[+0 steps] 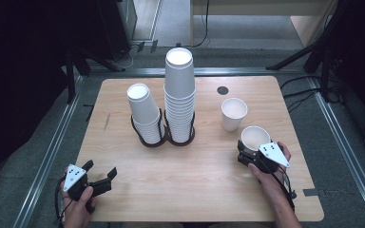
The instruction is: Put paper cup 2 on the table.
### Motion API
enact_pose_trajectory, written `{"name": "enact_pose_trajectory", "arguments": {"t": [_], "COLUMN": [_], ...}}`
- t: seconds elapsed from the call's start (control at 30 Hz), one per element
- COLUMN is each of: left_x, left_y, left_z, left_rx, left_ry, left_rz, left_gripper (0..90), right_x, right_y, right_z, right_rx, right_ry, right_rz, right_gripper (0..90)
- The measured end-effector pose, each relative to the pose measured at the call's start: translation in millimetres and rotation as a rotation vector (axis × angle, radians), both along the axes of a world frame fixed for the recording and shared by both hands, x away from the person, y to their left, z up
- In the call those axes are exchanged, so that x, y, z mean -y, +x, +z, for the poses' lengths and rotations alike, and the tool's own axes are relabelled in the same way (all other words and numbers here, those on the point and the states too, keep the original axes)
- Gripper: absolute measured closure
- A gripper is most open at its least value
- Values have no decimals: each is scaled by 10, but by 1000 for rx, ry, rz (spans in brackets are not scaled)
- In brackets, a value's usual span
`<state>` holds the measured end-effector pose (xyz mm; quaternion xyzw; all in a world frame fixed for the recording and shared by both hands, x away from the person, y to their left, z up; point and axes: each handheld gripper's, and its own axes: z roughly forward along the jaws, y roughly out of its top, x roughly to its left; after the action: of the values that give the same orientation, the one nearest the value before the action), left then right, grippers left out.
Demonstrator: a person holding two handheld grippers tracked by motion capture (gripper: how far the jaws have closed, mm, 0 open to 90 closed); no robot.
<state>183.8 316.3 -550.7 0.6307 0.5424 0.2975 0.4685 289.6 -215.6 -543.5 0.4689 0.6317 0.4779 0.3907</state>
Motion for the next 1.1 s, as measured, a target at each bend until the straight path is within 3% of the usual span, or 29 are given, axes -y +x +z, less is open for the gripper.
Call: {"name": "enact_pose_trajectory", "arguments": {"t": [0.13,0.47,1.1], "left_x": [-5,3,-9], "left_y": [-1,1,-7], "left_z": [-1,0,5], "left_rx": [1,1,0], "left_ry": [0,-3,-10], "left_rz": [0,-3,-3], "left_gripper": [15,15,15], "right_x": [6,17,227], "right_y": [-3,-76,-375], "right_z": [16,73,205], "right_rx": [-9,-31,-14], "right_ry": [11,1,-27], "right_rz": [15,73,86], "right_gripper": [1,0,0]}}
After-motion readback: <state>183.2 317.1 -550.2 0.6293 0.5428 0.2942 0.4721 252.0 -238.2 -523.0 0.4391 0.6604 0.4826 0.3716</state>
